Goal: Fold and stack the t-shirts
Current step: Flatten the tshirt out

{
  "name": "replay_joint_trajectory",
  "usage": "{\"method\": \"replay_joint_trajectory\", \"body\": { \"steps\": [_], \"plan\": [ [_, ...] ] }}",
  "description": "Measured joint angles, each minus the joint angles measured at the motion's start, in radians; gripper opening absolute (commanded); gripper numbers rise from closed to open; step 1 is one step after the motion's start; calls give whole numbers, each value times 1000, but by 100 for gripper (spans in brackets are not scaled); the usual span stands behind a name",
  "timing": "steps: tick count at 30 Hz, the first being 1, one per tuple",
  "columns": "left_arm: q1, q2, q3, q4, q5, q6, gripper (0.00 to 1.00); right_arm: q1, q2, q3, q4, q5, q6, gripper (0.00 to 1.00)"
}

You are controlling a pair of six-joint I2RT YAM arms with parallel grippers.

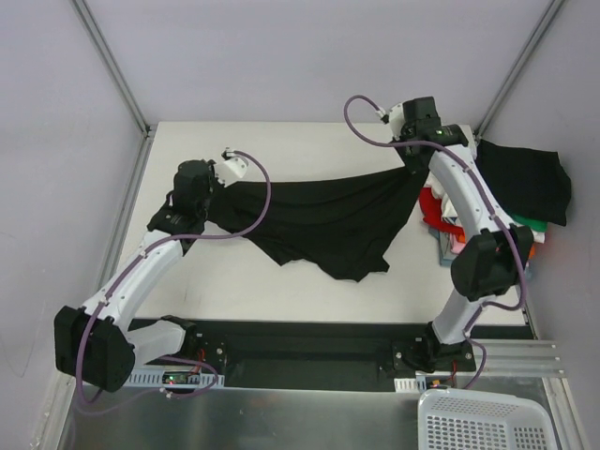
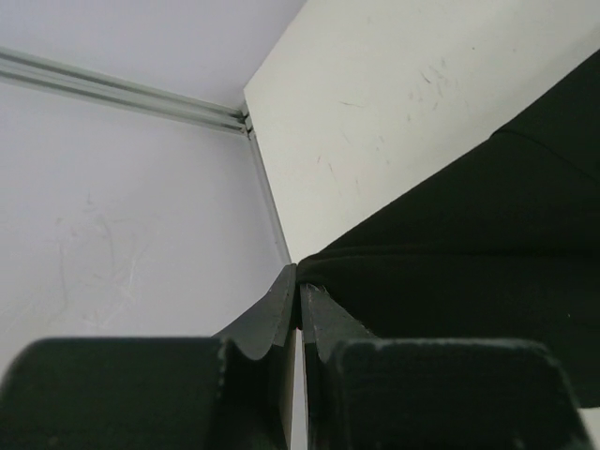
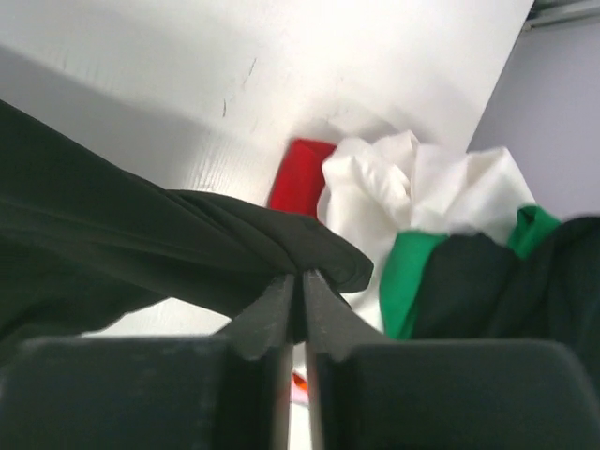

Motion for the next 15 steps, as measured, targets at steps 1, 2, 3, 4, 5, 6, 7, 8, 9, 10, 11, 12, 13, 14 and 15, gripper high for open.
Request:
{"method": "replay_joint_trajectory", "body": {
  "steps": [1,2,3,4,5,6,7,8,9,10,11,12,13,14,15],
  "plan": [
    [0,22,0,7,2,0,0,0,26,14,7,3,0,36],
    [0,42,2,13,3,0,0,0,55,31,13,5,-6,48],
    [0,58,2,19,6,1,0,0,74,43,18,5,-4,65],
    [0,72,3,24,8,0,0,0,85,50,21,3,-5,70],
    [-1,82,3,27,9,0,0,3,89,52,23,1,-3,75],
    [-5,90,3,29,9,0,0,4,89,51,23,0,-1,82],
    [-7,95,3,32,10,0,0,7,85,48,25,-3,-1,86],
    [-9,97,3,33,10,0,0,12,79,39,29,-6,2,87],
    [-13,98,3,37,9,0,0,20,64,18,41,-9,5,86],
    [-16,98,3,42,10,0,0,32,42,-18,48,-14,6,85],
    [-20,98,2,47,10,0,0,44,20,-48,46,-19,6,83],
    [-26,98,2,50,9,-1,0,63,-13,-92,47,-31,7,79],
    [-28,98,0,52,10,-1,0,88,-51,-142,46,-47,9,77],
    [-34,98,-1,52,10,-2,0,117,-97,-196,41,-65,11,75],
    [-40,98,-3,55,10,-2,0,150,-140,-244,30,-85,14,75]
  ]
}}
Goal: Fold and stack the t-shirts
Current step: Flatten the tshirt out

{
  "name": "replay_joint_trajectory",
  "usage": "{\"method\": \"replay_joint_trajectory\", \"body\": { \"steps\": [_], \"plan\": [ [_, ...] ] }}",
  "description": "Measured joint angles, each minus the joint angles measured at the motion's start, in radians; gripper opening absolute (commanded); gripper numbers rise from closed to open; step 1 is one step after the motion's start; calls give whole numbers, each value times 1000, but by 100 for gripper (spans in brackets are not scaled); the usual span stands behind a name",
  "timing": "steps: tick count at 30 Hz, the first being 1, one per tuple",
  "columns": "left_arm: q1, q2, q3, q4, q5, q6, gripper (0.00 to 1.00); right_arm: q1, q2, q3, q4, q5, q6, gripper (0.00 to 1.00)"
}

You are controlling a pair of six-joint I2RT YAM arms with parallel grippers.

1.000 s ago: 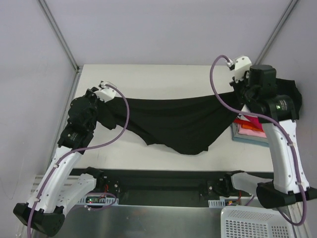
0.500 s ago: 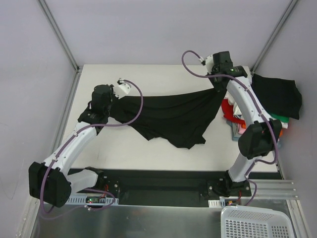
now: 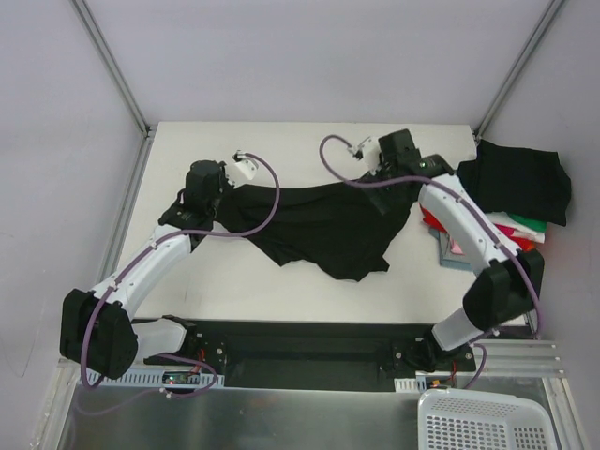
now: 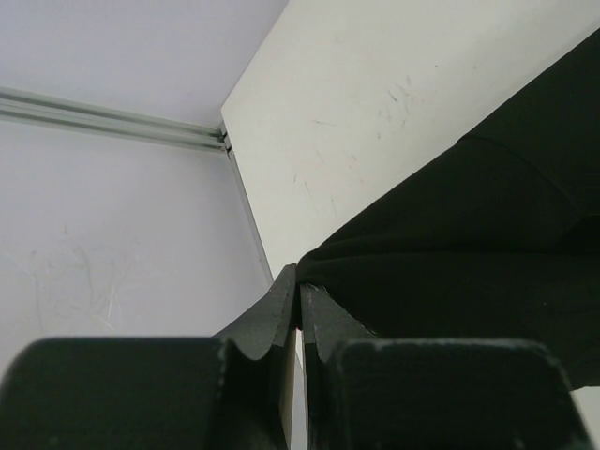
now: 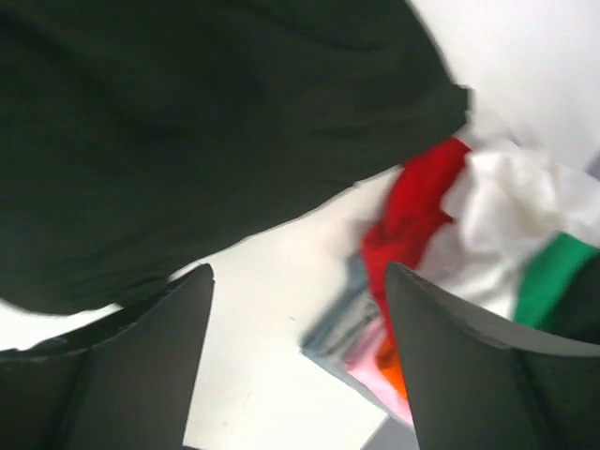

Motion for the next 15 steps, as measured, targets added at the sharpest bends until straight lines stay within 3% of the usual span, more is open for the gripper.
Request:
{"method": "replay_joint_trajectory", "body": {
  "steps": [7,15],
  "plan": [
    [-40,15,-59,15,1,-15,0,238,-233,-332,-1,-45,22,72],
    [-46,100,-70,19,4,-37,0,344,-226,-504,16,-27,13,68]
  ]
}}
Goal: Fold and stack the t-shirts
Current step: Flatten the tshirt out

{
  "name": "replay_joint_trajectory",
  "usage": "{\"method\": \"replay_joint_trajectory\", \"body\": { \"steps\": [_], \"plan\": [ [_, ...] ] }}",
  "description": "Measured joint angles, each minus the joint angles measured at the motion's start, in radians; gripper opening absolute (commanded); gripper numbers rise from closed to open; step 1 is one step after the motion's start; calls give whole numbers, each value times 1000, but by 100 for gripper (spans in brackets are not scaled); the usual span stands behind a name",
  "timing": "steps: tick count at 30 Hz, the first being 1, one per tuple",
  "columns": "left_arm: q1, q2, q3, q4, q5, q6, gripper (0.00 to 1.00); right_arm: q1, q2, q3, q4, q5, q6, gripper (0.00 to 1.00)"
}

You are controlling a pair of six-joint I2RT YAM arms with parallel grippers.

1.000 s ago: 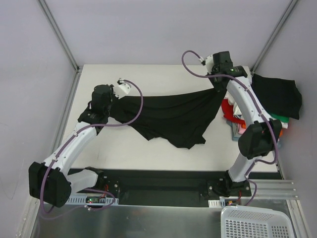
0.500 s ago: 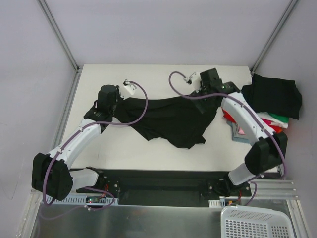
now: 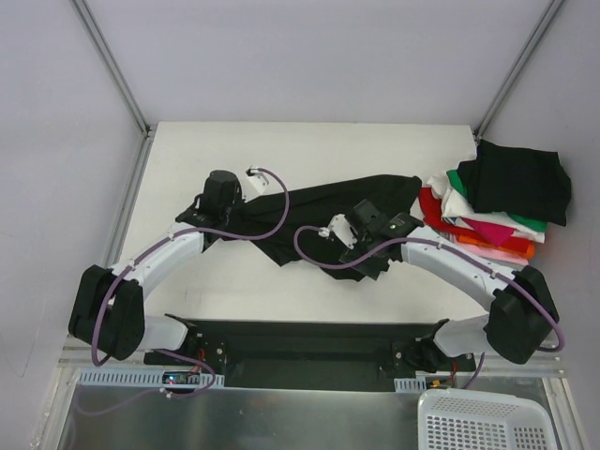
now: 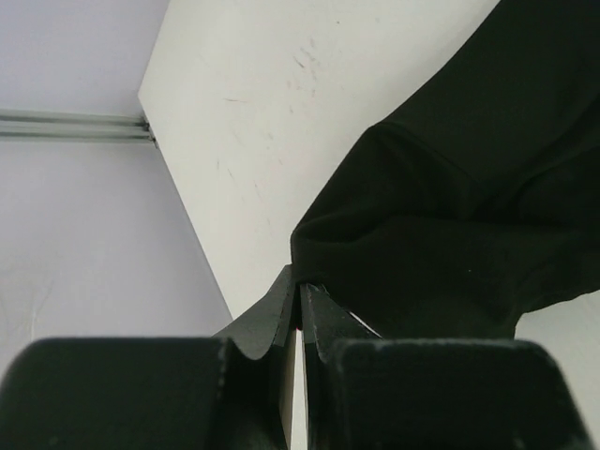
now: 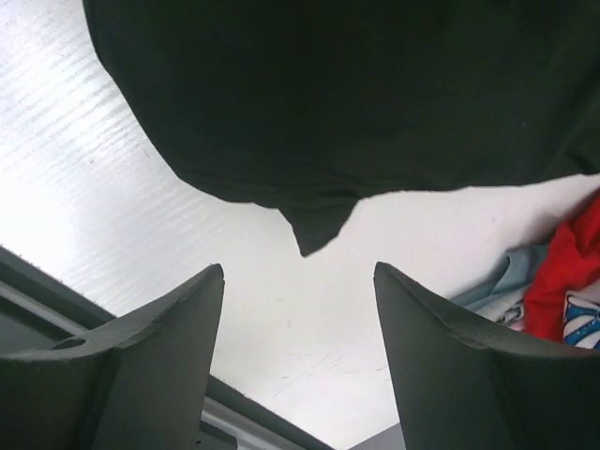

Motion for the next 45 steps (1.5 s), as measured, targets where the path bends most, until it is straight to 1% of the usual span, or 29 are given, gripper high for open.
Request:
{"method": "replay_joint_trajectory", "body": {
  "steps": [4,12,17,20,21,23,26,27,28,29,30,31,40,42,45],
  "plan": [
    [0,54,0,0,0,-4,0,83,62,-36,60,37,-6,68],
    [0,110,0,21,-1,-4,0,267,226,-80,205,156,-24,65],
    [0,122,1,29,-2,-5,0,299,259,-88,238,184,-27,63],
    [0,124,1,34,-2,-5,0,301,268,-88,250,194,-35,58],
    [0,124,1,36,-2,-5,0,301,275,-88,255,197,-40,53],
    [0,124,1,39,-2,-5,0,301,282,-85,257,201,-48,48],
    [0,124,1,42,-2,-5,0,302,296,-82,259,205,-63,36],
    [0,124,1,43,-2,-5,0,302,298,-82,261,201,-67,27],
    [0,124,1,44,-2,-5,0,301,301,-82,261,200,-71,22],
    [0,124,1,44,-2,-5,0,301,304,-82,262,196,-74,10],
    [0,124,1,44,-2,-5,0,299,308,-82,263,193,-76,3],
    [0,124,1,44,-2,-5,0,299,311,-82,263,190,-79,1],
    [0,90,-37,44,-3,-21,0,276,297,-63,256,211,-82,1],
    [0,63,-42,41,-5,-30,0,264,256,-44,233,230,-83,1],
    [0,-3,-42,41,-13,-39,0,229,142,17,204,264,-90,1]
  ]
}}
